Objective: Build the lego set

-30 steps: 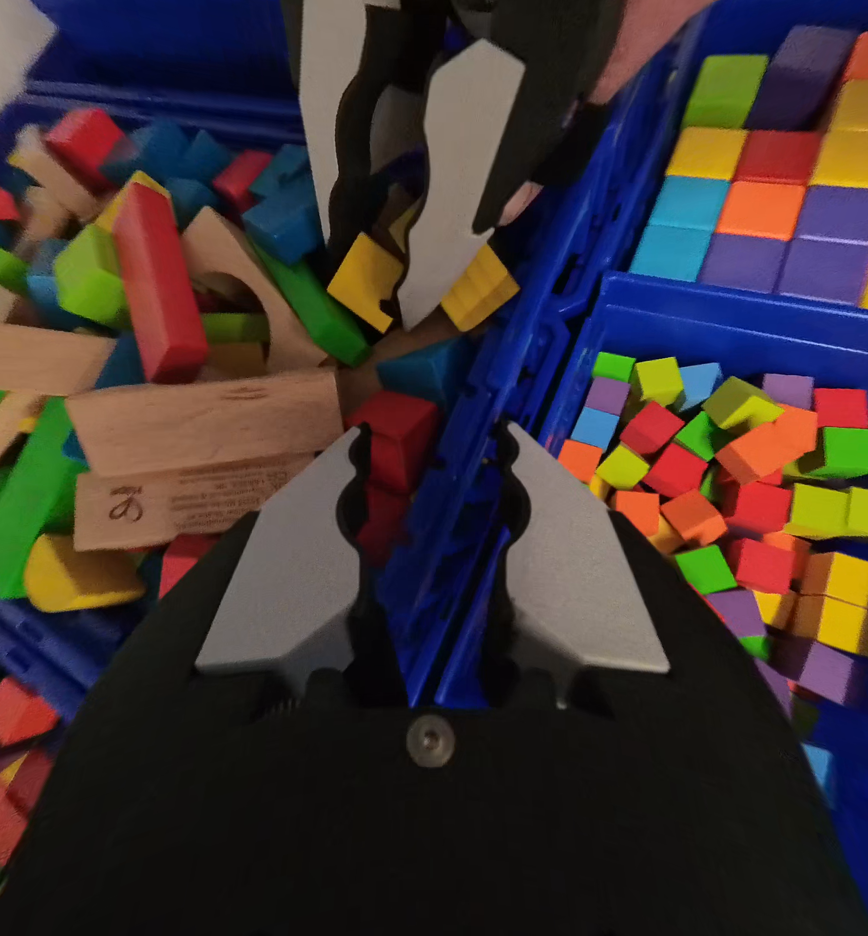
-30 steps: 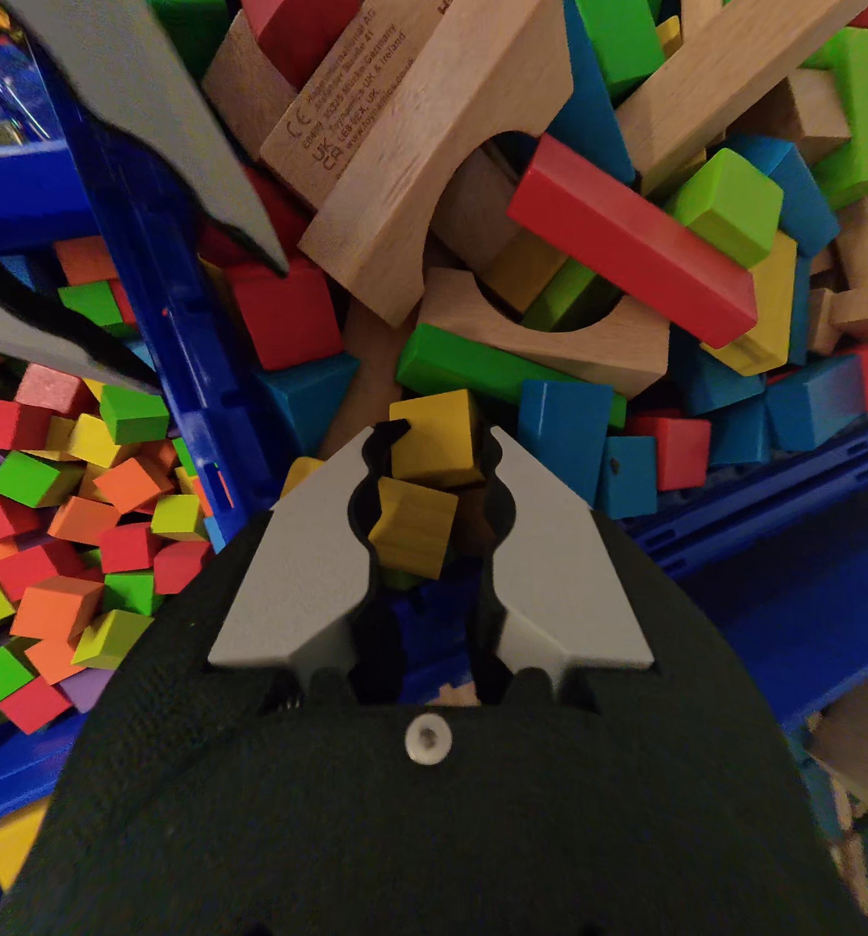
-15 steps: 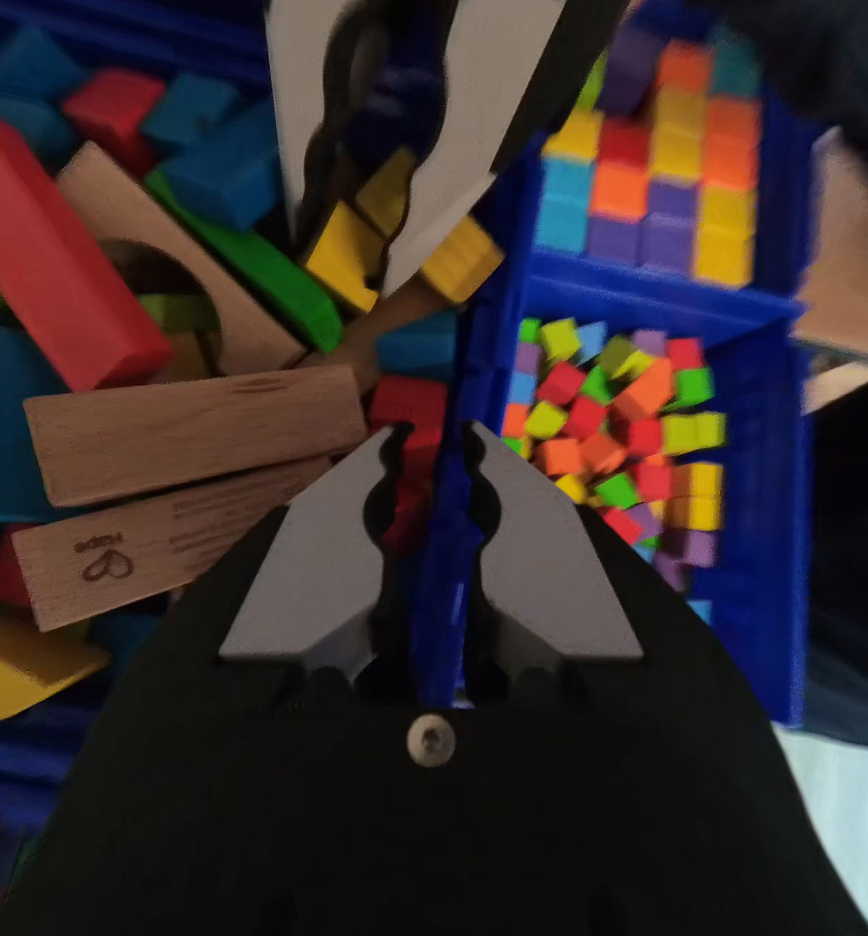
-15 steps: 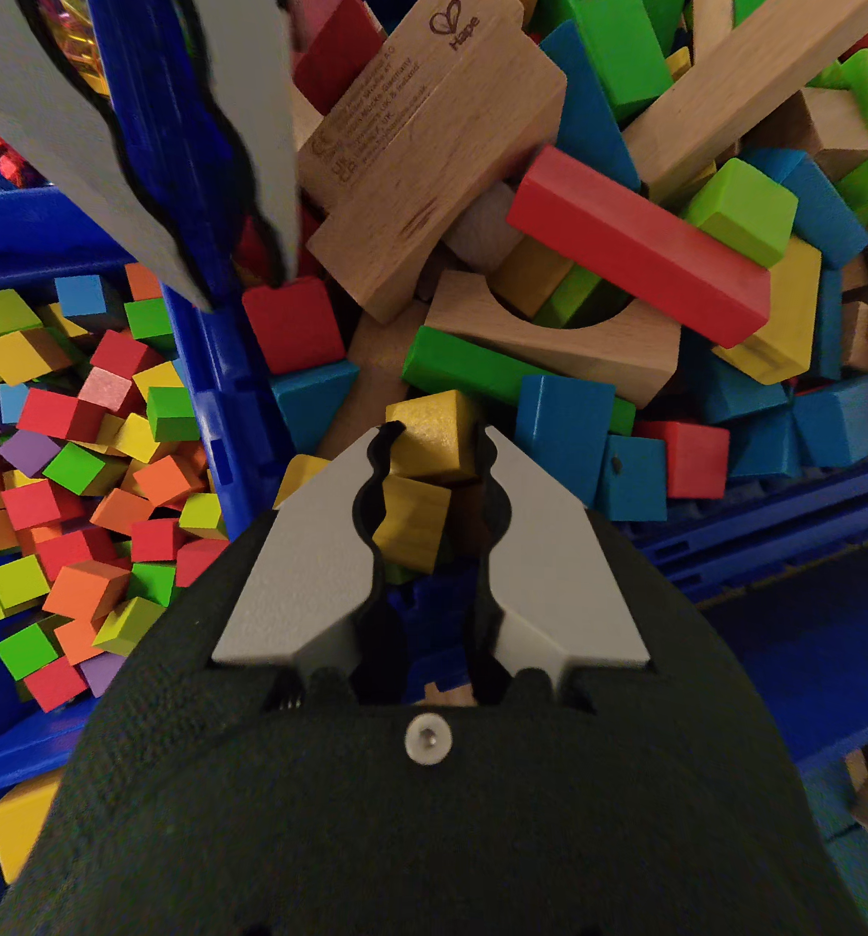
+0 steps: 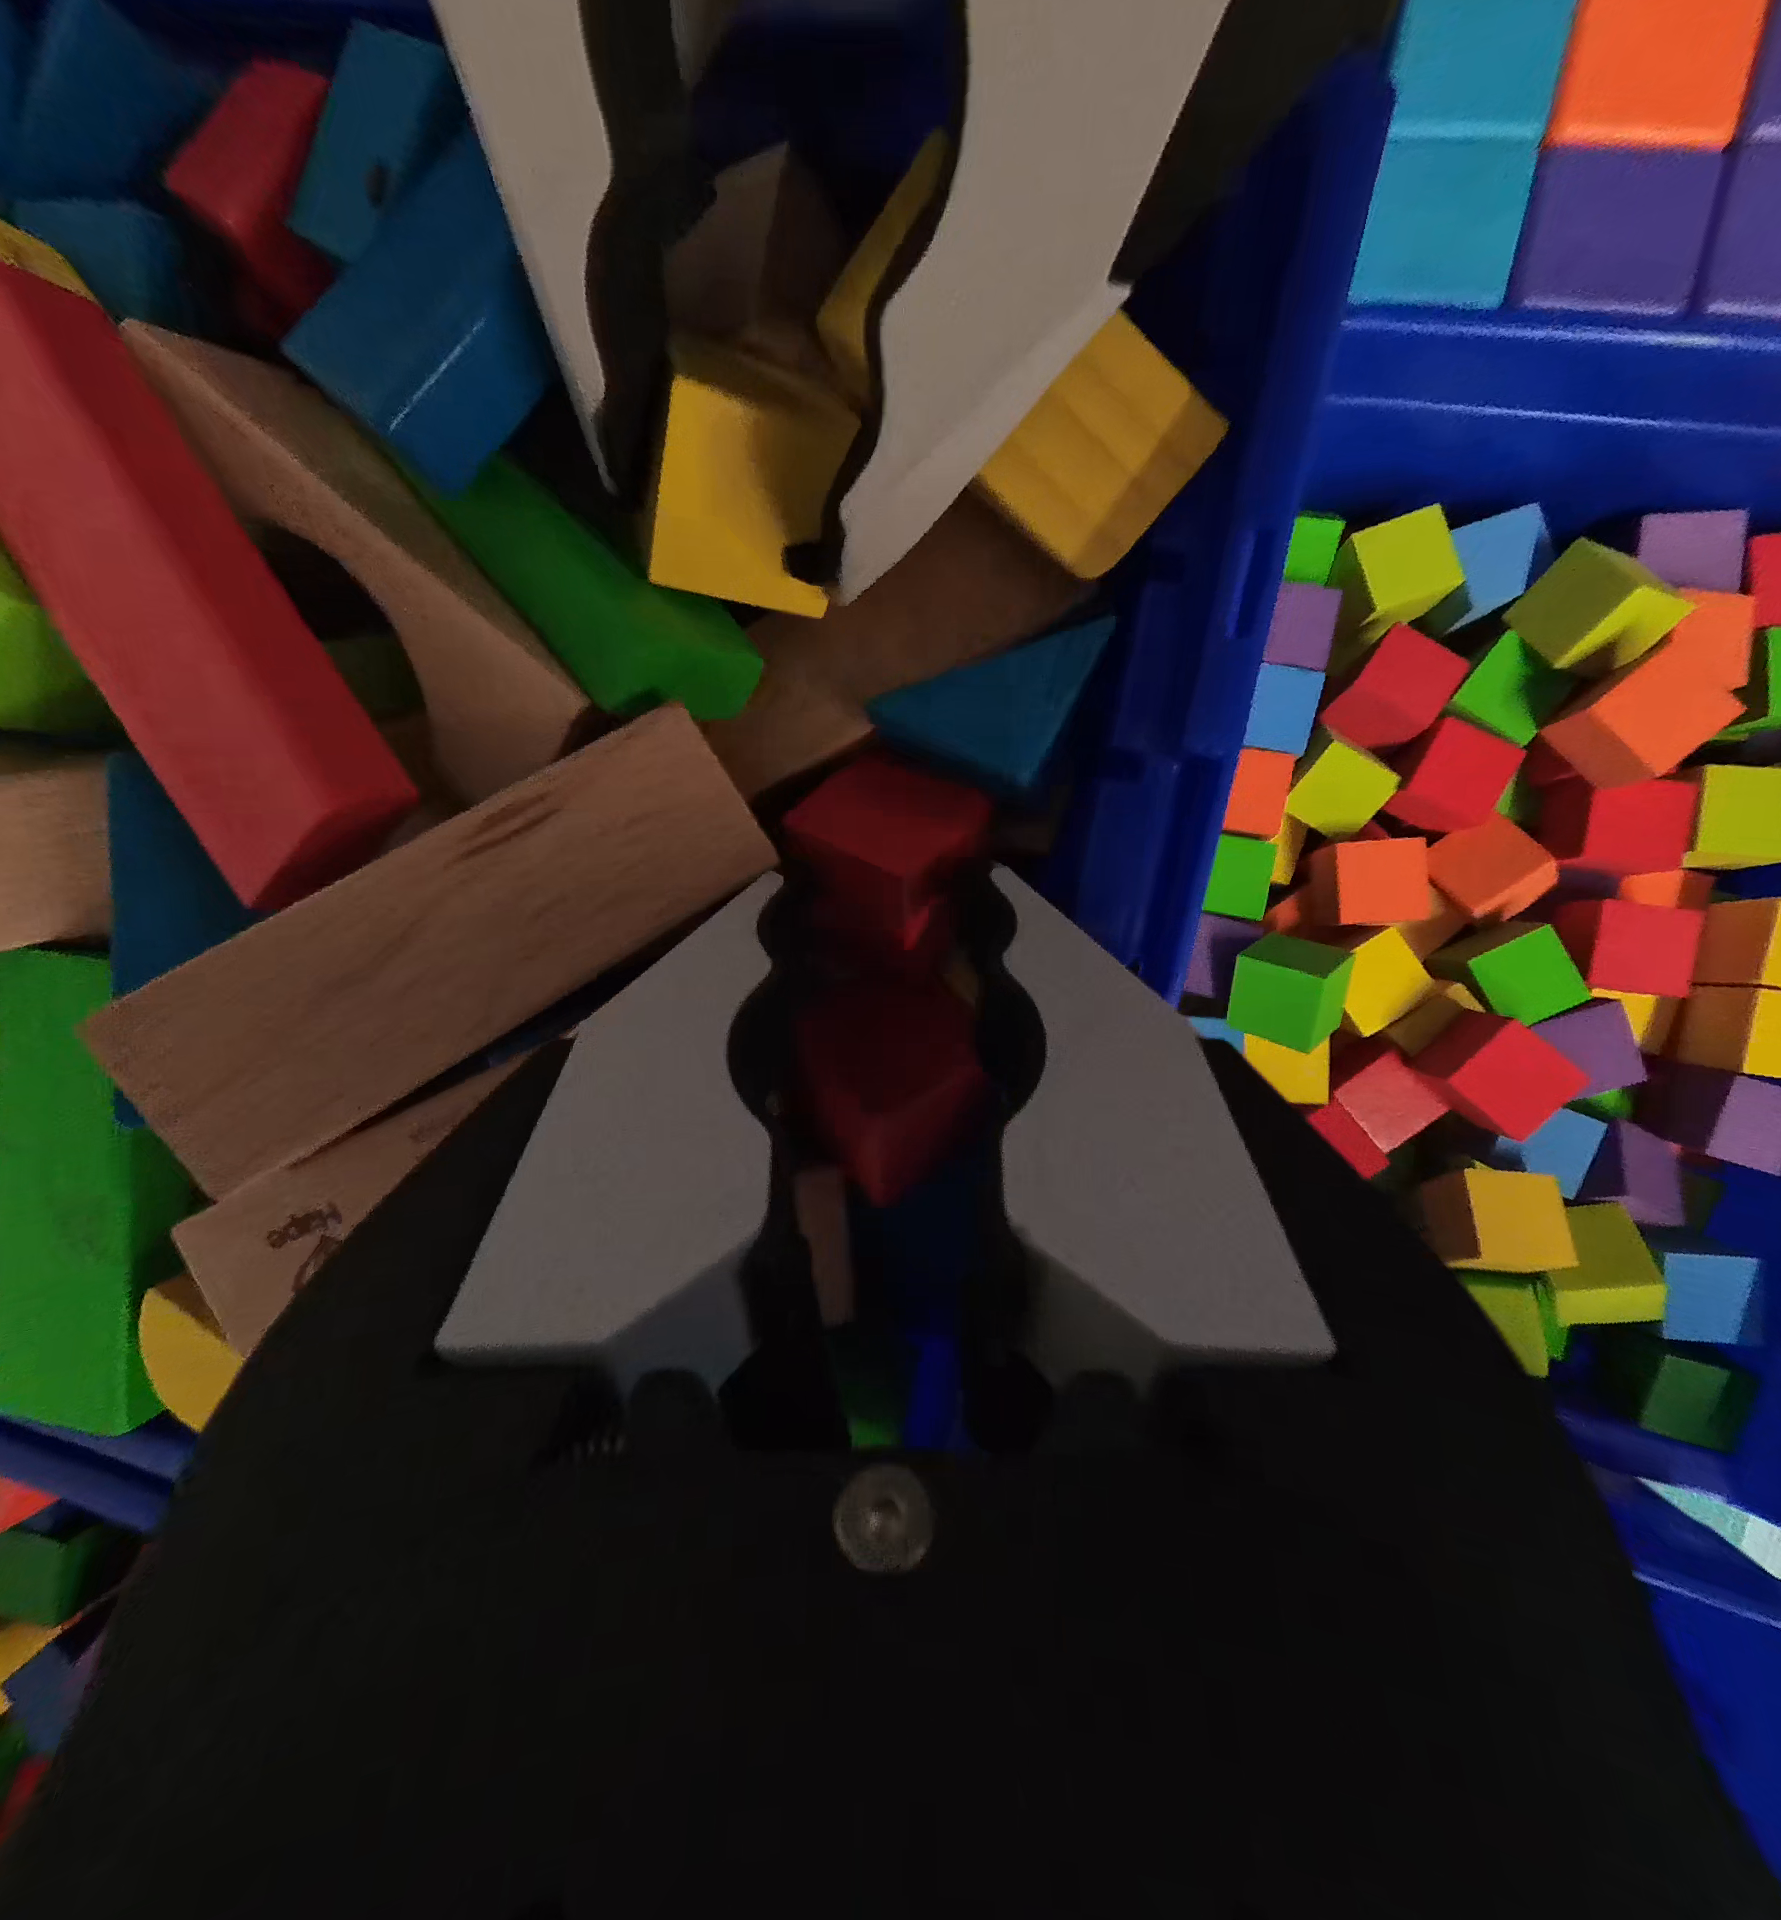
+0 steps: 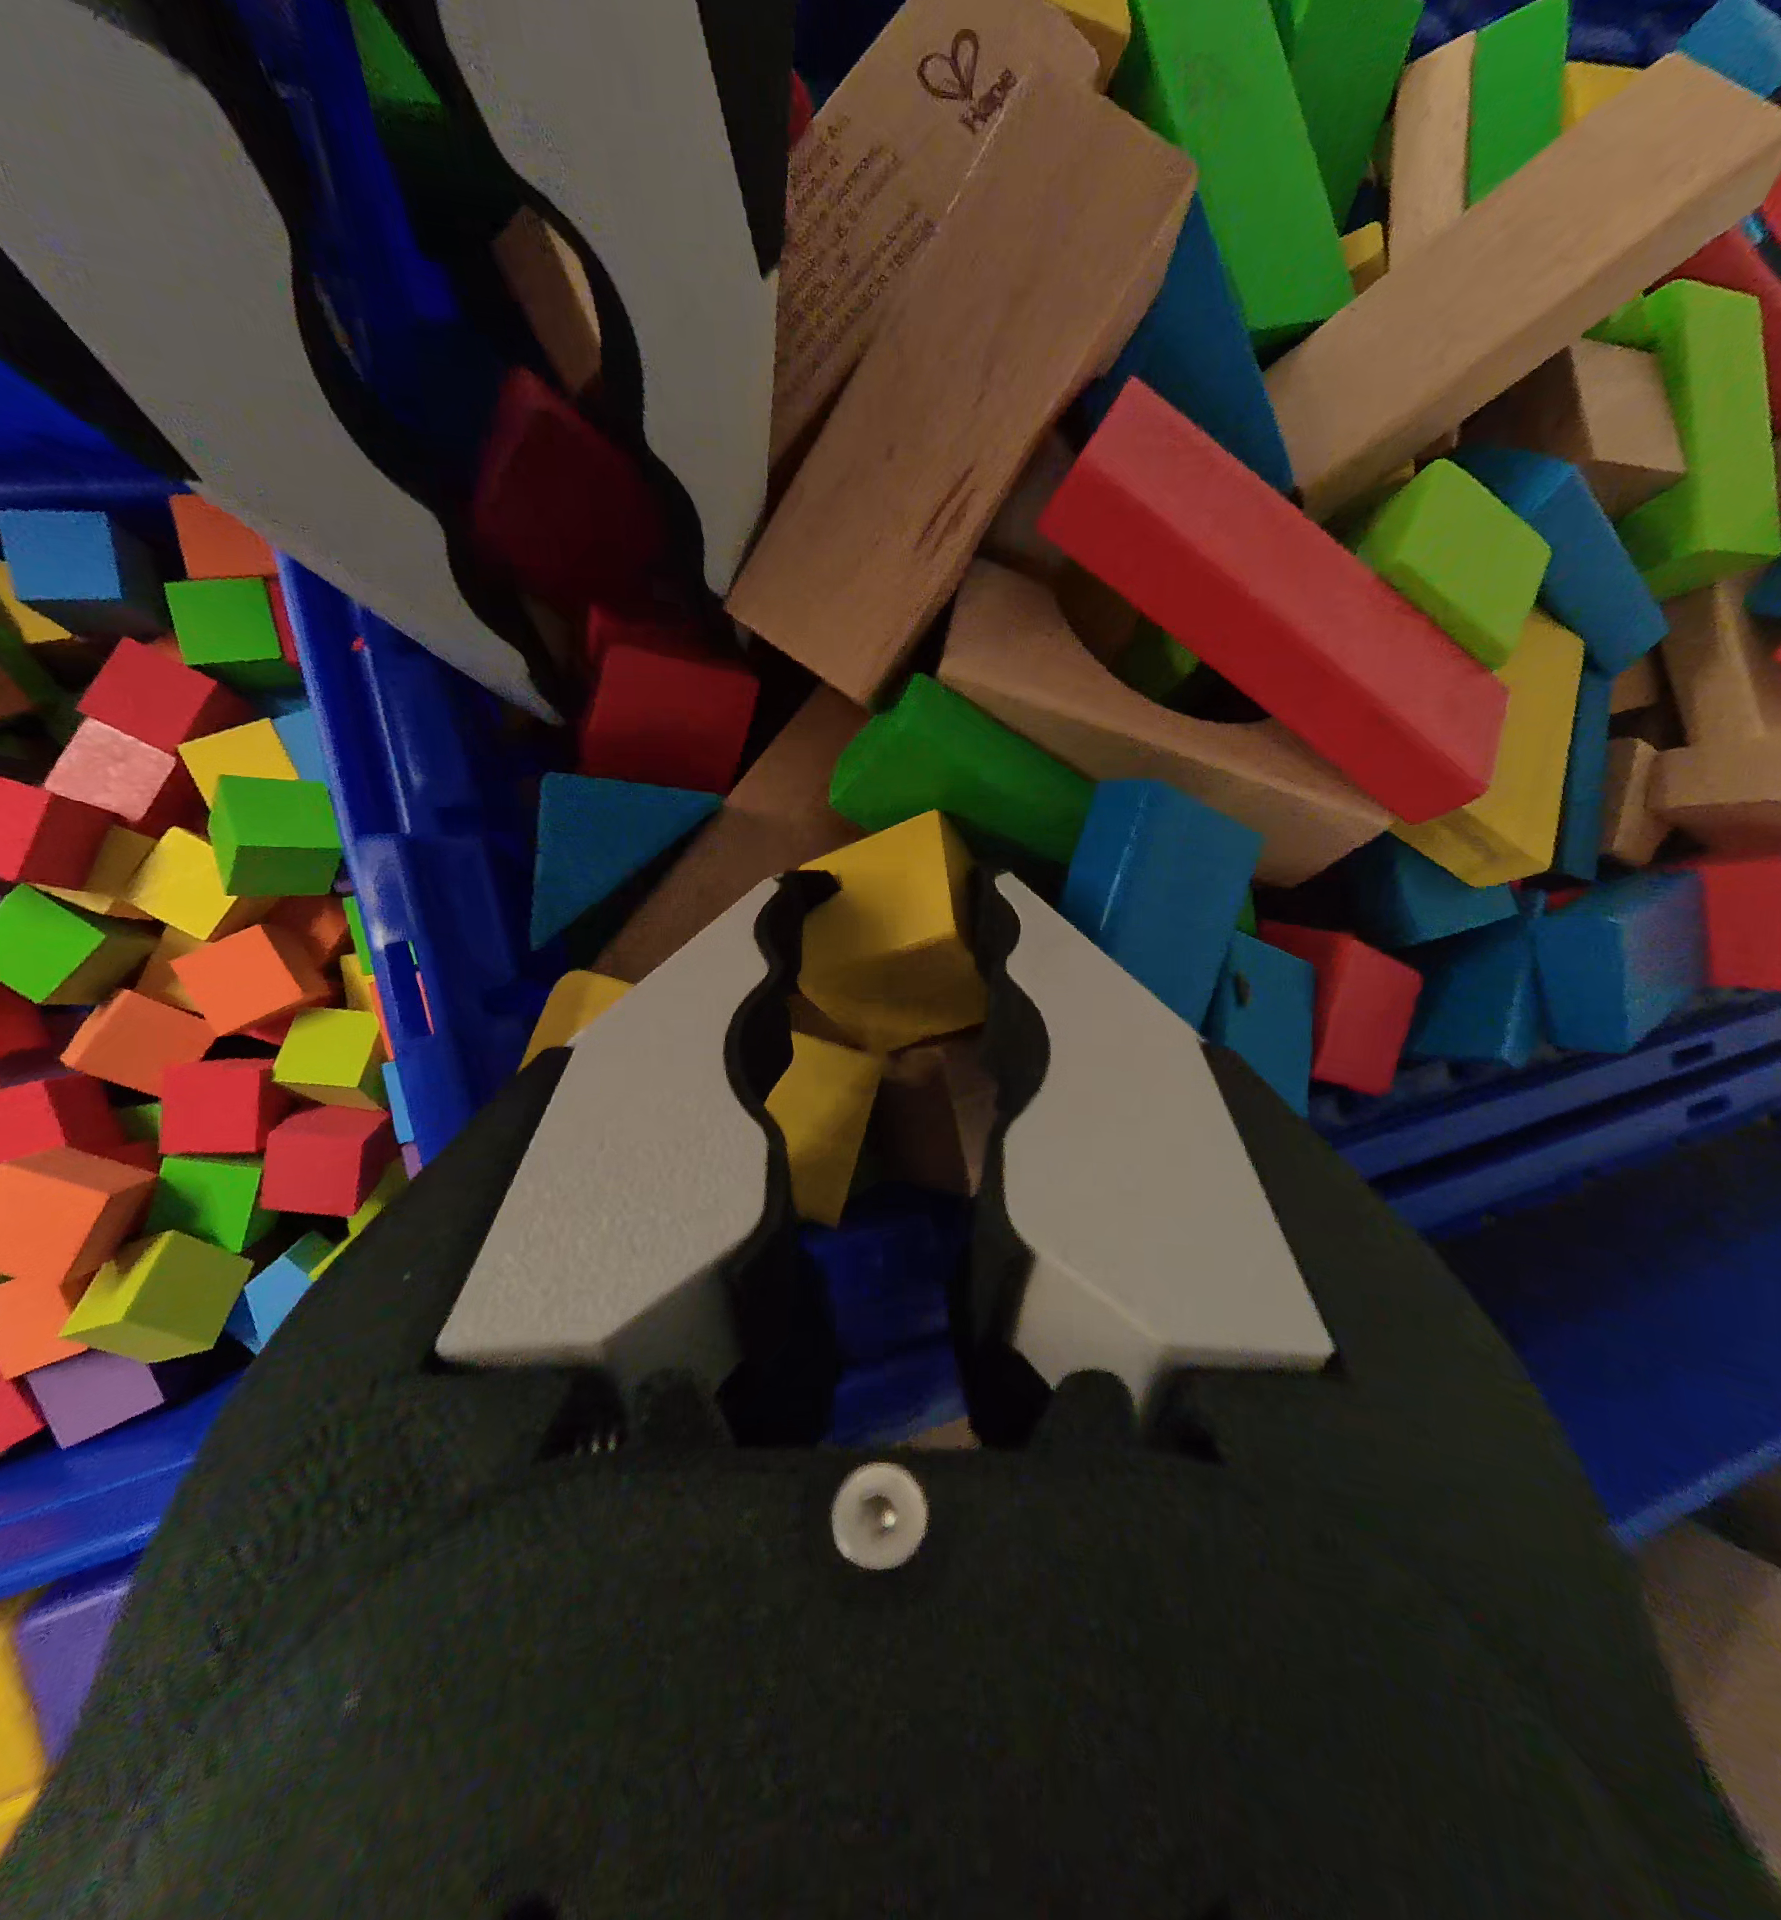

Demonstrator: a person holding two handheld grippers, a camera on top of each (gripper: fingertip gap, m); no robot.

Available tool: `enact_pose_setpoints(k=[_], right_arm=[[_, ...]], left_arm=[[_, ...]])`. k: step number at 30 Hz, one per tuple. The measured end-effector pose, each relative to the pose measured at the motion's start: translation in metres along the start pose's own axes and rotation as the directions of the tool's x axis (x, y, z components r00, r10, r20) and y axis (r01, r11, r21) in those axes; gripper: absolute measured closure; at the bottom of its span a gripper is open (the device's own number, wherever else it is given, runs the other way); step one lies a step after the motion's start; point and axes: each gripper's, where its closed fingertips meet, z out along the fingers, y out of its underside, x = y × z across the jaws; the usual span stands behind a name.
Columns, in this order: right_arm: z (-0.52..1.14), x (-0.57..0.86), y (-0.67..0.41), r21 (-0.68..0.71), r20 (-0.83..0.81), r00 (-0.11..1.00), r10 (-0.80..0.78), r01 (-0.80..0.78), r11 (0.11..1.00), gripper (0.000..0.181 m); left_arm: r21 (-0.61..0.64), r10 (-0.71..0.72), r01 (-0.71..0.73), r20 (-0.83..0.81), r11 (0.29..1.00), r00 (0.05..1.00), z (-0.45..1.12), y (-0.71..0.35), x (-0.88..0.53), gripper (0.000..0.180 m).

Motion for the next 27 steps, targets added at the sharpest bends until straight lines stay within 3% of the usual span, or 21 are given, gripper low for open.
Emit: enact_pose_setpoints(k=[7,10,15,23,27], right_arm=[[-0.001,-0.01,0.005,-0.038,0.051,0.999,0.001,0.001,0.999,0.132],[0.001,-0.004,0.006,-0.066,-0.001,1.0,-0.024,0.024,0.998,0.144],[0.001,0.002,0.0,-0.027,-0.051,0.998,-0.034,0.032,0.999,0.147],[-0.01,0.003,-0.001,0.04,-0.081,0.997,-0.011,0.014,0.999,0.147],[-0.022,0.004,-0.001,0.09,-0.105,0.994,-0.009,0.019,0.996,0.148]], left_arm=[[-0.006,0.005,-0.006,-0.022,1.0,1.0,0.002,-0.001,0.001,0.148],[-0.011,0.031,-0.031,-0.003,0.999,1.0,0.004,-0.002,0.0,0.148],[0.02,0.019,-0.02,0.059,1.0,0.998,0.012,-0.013,-0.008,0.14],[0.128,0.032,-0.033,0.012,0.991,0.999,0.007,-0.019,-0.003,0.156],[0.117,0.036,-0.035,-0.01,0.993,0.999,0.006,-0.019,-0.003,0.158]])
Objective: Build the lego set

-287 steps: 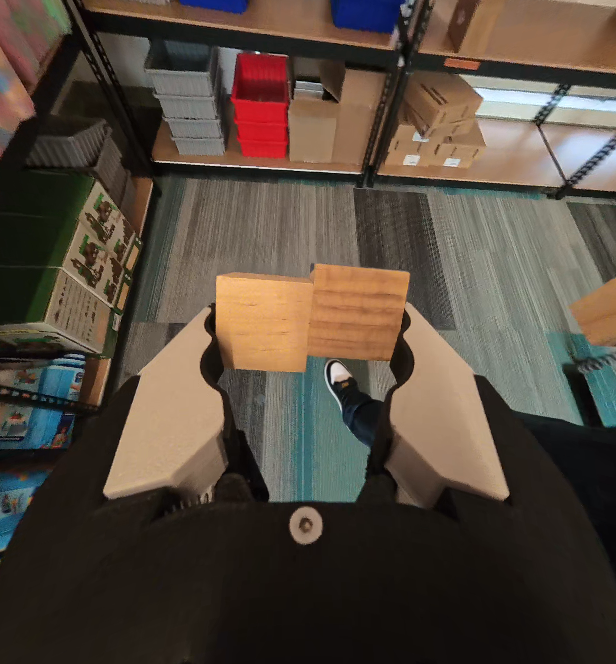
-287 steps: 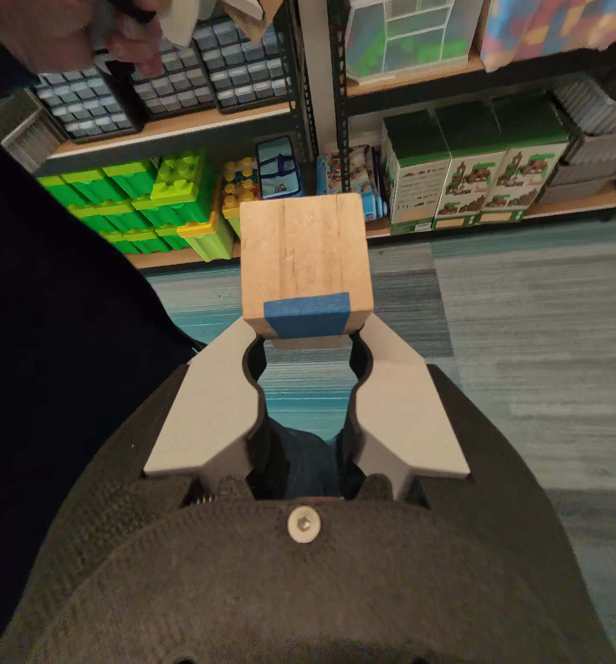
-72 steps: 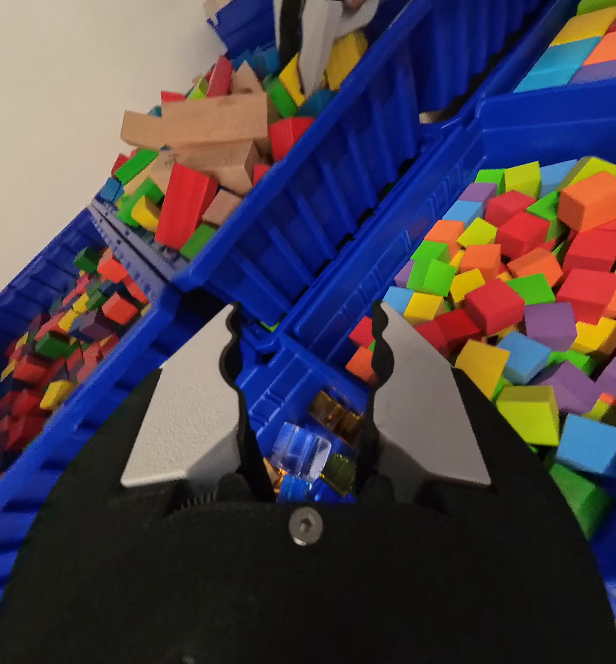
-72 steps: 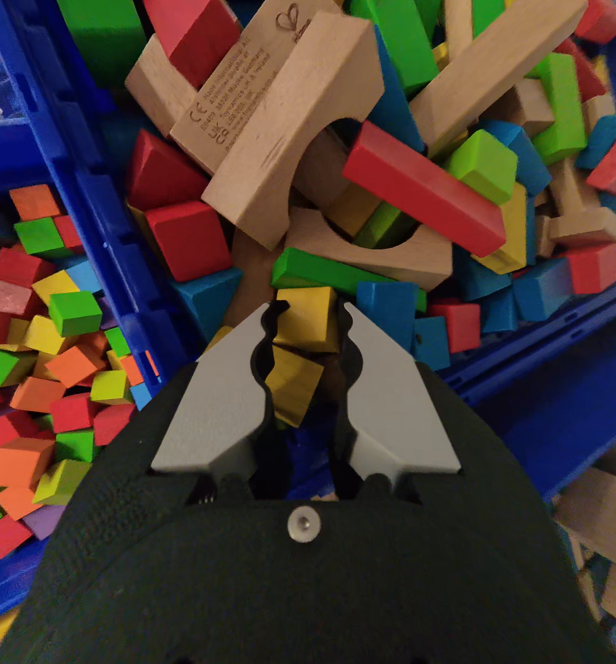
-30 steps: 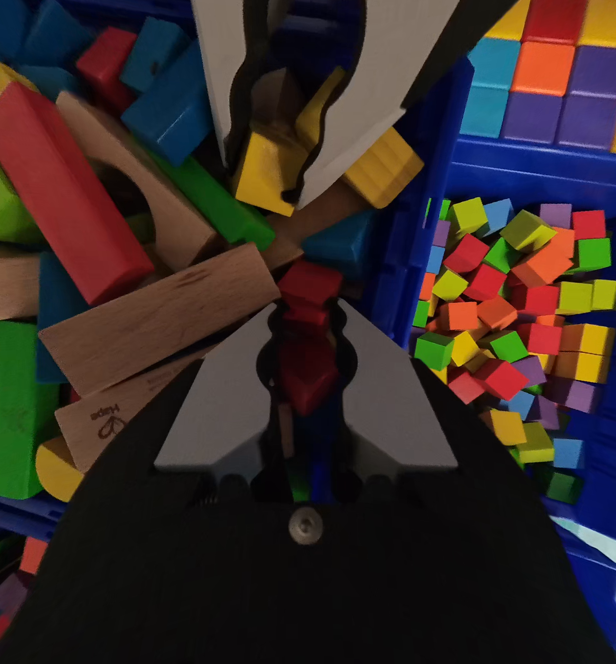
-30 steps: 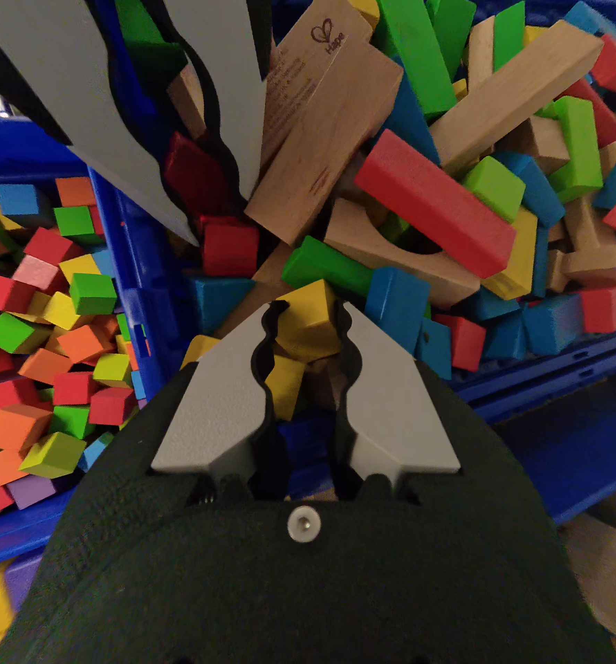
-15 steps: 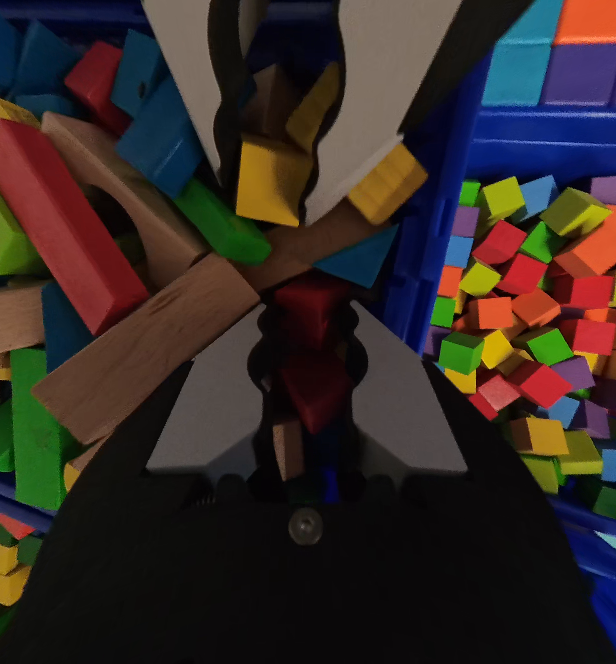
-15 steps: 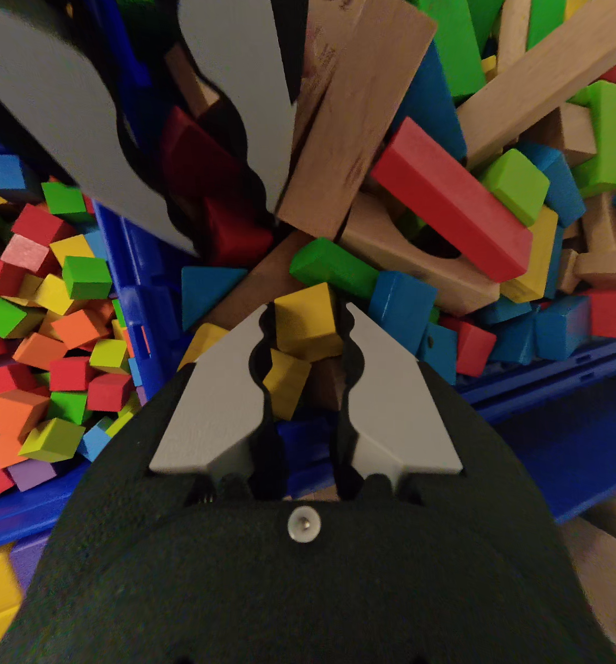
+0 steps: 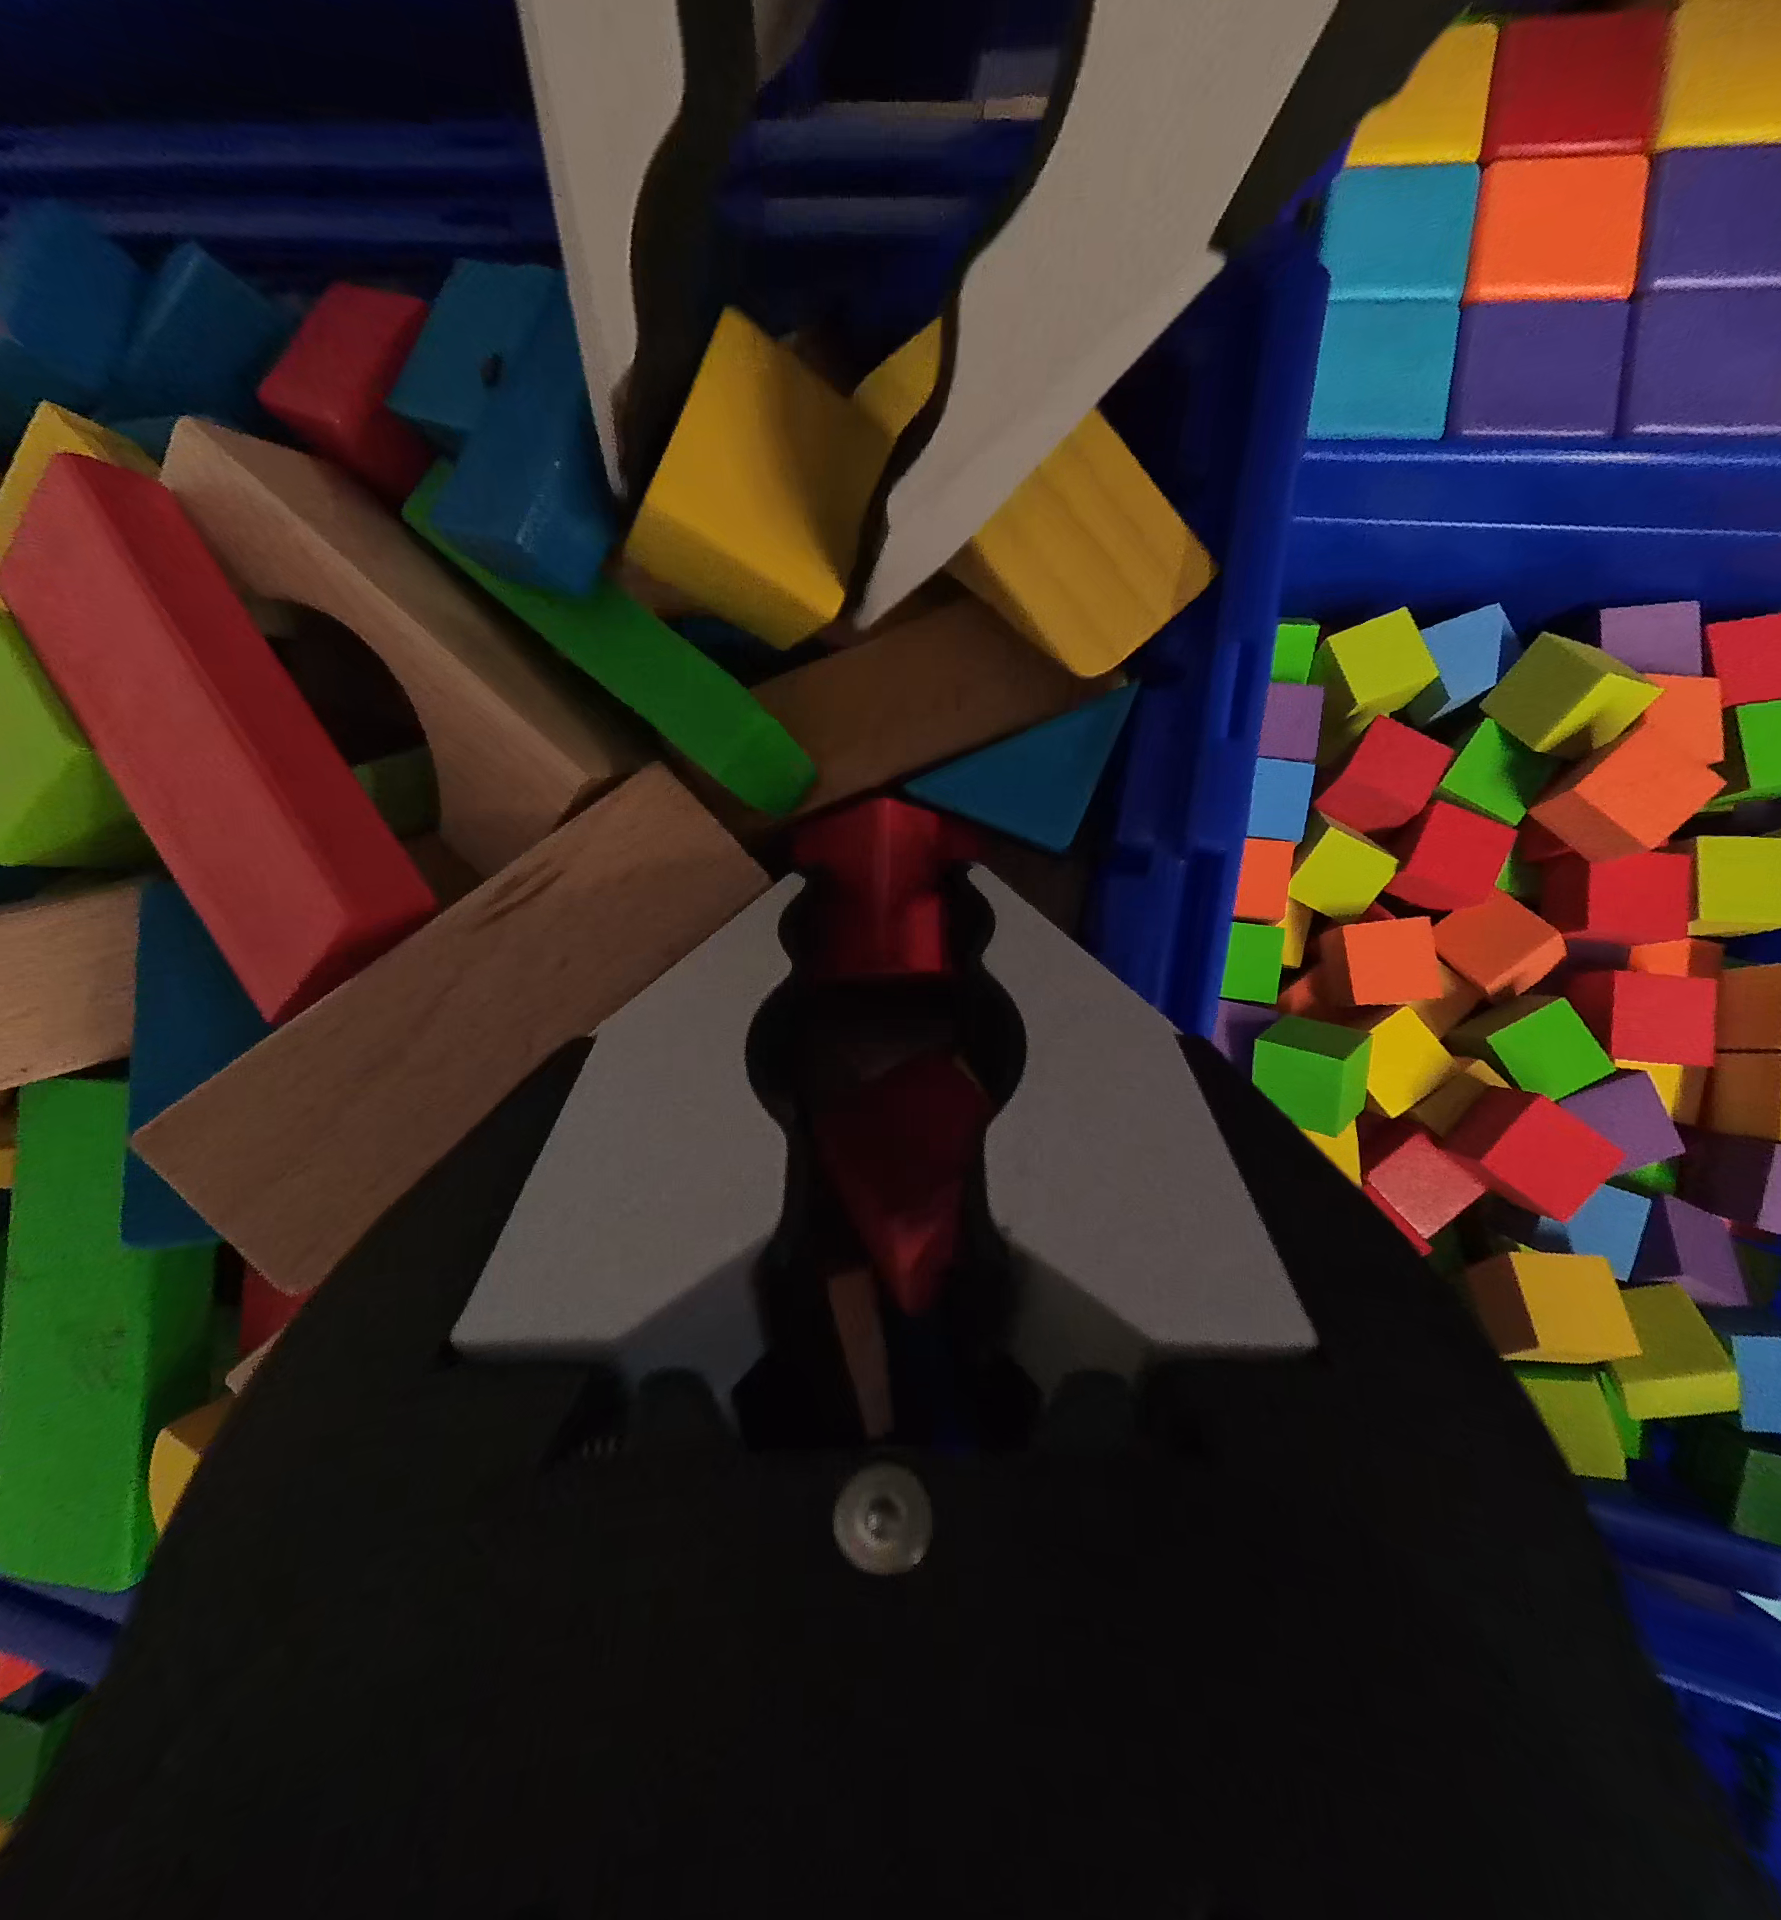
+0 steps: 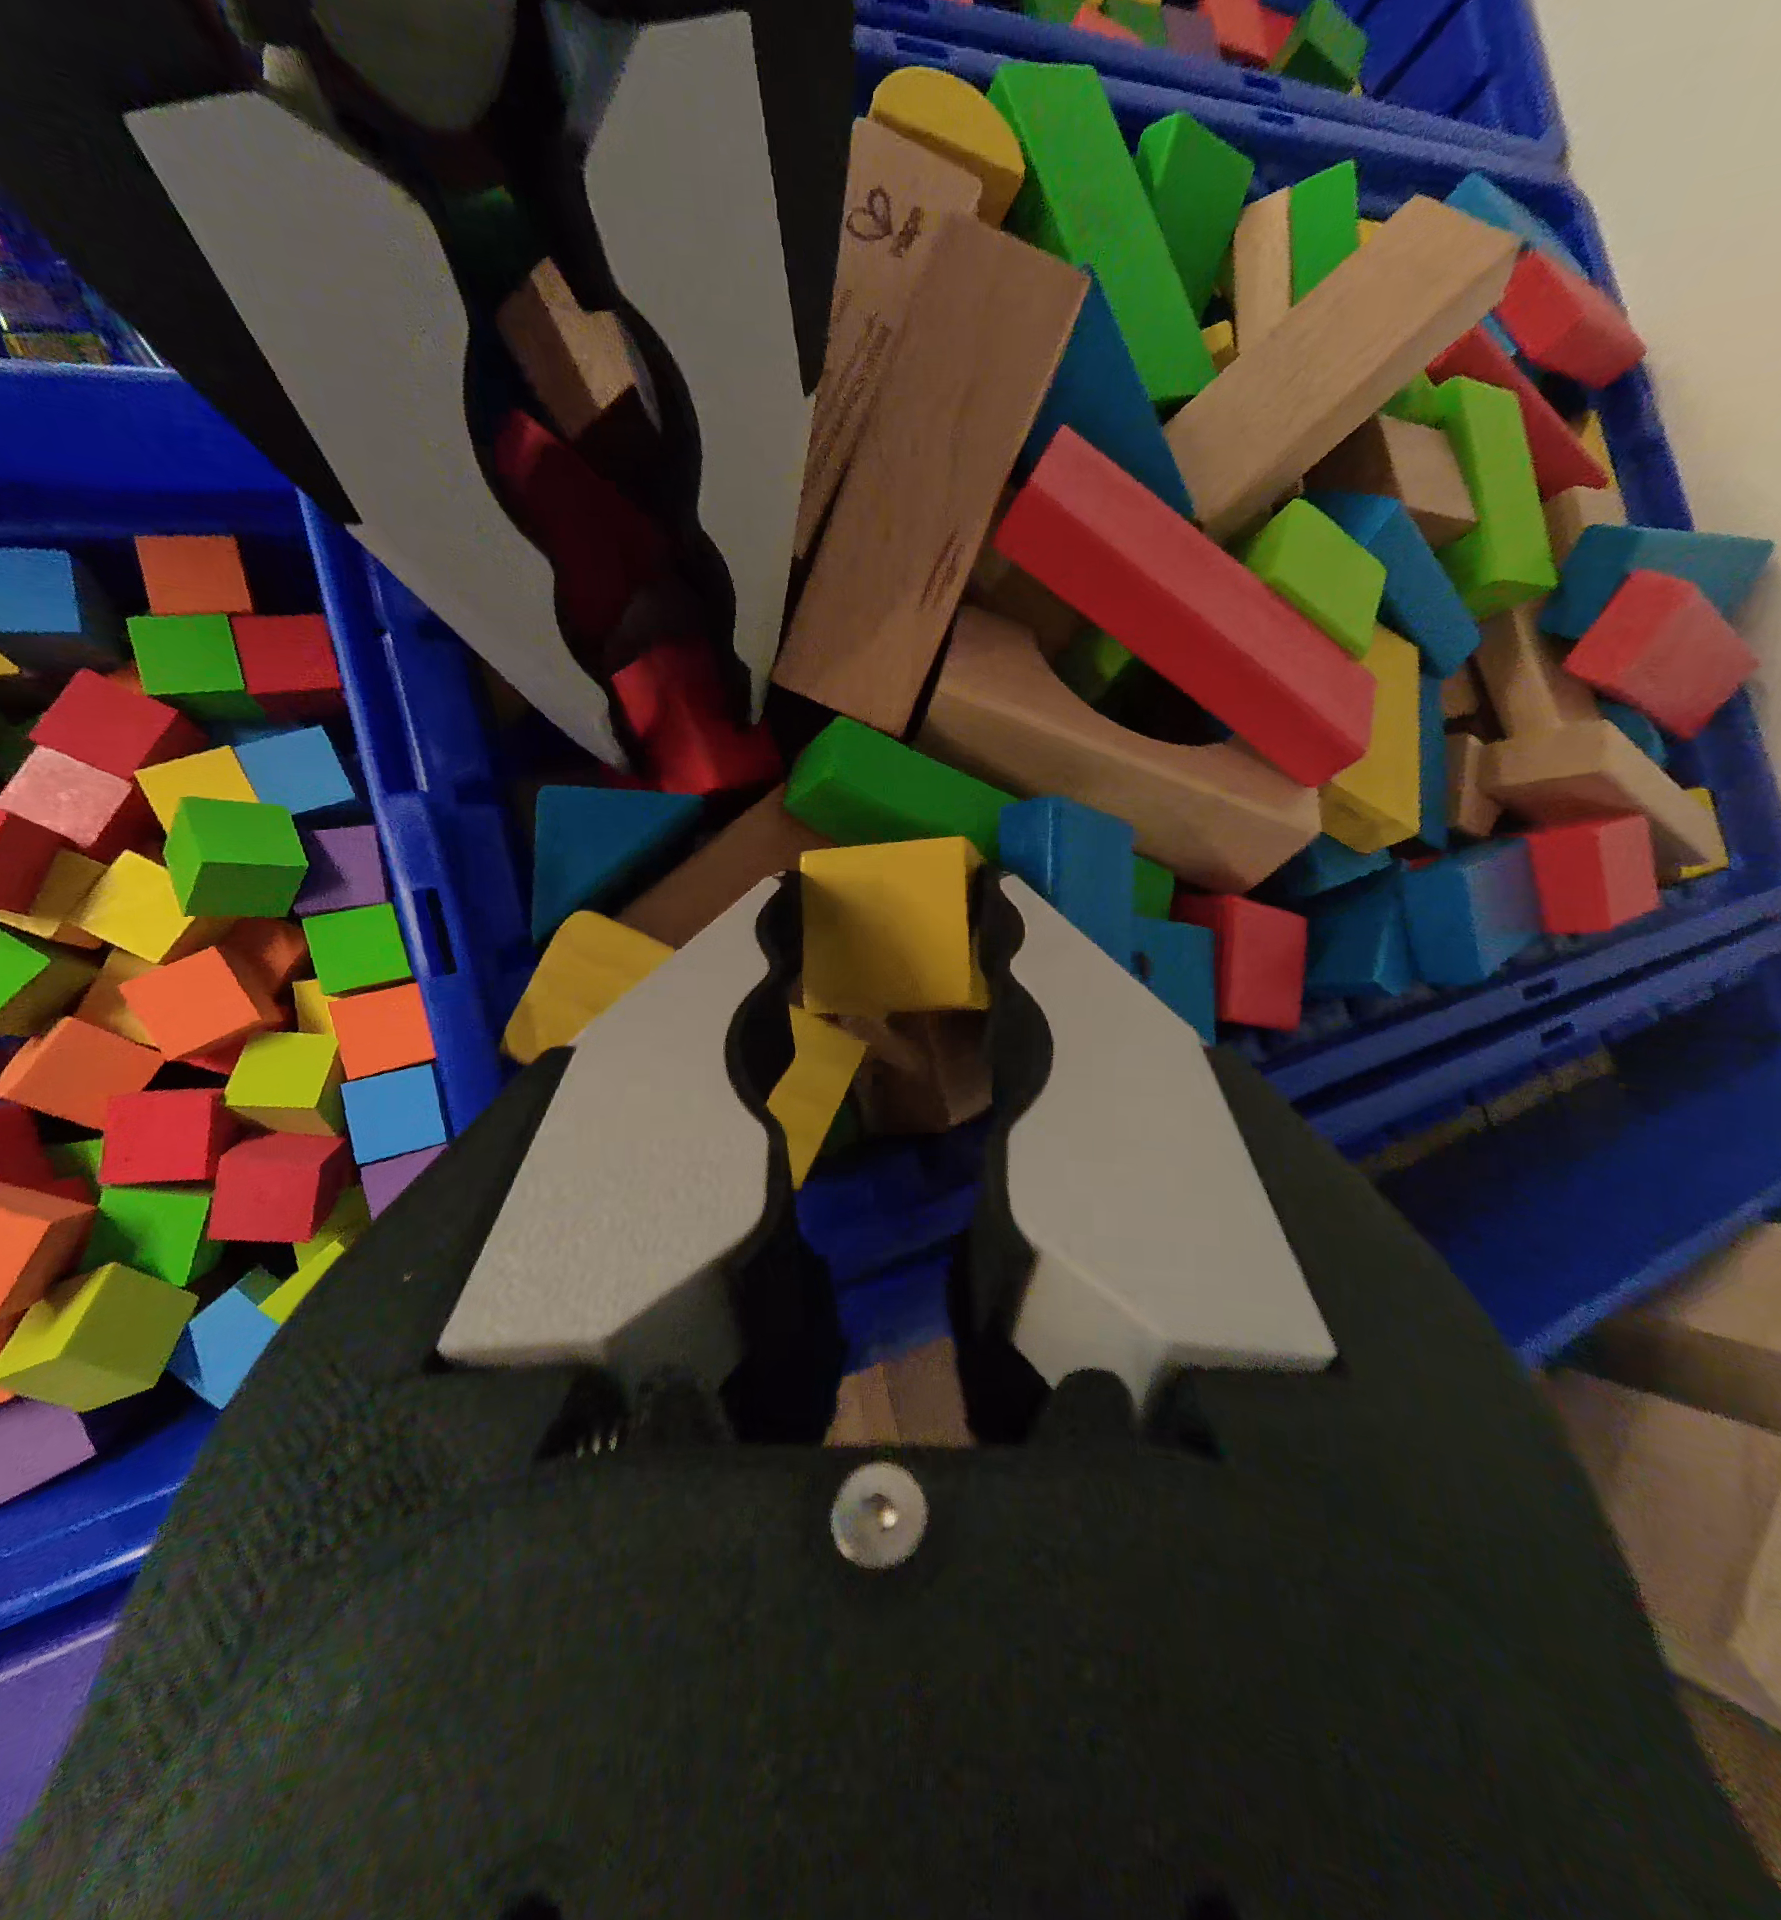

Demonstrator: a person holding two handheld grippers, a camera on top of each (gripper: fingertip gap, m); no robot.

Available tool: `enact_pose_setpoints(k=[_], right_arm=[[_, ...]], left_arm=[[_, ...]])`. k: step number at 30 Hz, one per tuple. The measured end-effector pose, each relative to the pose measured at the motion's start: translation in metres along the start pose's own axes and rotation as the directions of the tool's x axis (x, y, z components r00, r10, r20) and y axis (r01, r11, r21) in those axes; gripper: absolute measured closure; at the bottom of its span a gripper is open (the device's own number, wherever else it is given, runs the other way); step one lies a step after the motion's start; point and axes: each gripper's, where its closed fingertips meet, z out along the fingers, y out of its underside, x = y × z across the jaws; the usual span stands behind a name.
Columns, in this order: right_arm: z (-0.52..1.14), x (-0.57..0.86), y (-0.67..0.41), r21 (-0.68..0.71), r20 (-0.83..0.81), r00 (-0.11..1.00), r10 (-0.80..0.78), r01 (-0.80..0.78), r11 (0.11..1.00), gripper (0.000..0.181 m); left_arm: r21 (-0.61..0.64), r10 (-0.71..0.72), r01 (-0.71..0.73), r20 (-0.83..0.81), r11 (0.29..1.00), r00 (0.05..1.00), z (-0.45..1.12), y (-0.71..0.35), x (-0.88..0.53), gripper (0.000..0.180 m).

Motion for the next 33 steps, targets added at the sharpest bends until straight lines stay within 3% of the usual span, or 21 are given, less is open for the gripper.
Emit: enact_pose_setpoints(k=[4,10,14,26,33], right_arm=[[-0.005,-0.001,0.002,0.017,-0.008,1.0,0.006,-0.006,1.0,0.147],[0.001,-0.002,0.003,0.013,0.017,1.0,0.006,-0.006,1.0,0.147],[0.008,-0.001,0.0,0.017,0.015,1.0,0.011,-0.011,1.0,0.148],[-0.008,0.006,-0.001,0.125,0.011,0.995,0.095,-0.095,0.988,0.148],[-0.025,-0.002,-0.02,0.223,0.069,0.992,0.104,-0.117,0.968,0.148]], left_arm=[[-0.055,0.018,-0.019,-0.018,0.998,1.0,0.004,0.005,0.004,0.144],[-0.101,0.023,-0.028,-0.047,0.994,0.999,0.007,0.006,0.004,0.142],[-0.184,0.145,-0.135,0.038,0.973,0.989,0.013,0.008,-0.002,0.147],[0.056,0.057,-0.064,0.118,0.996,0.991,-0.015,0.002,-0.012,0.148],[0.113,0.013,-0.027,0.126,0.993,0.992,-0.025,0.004,-0.008,0.148]])
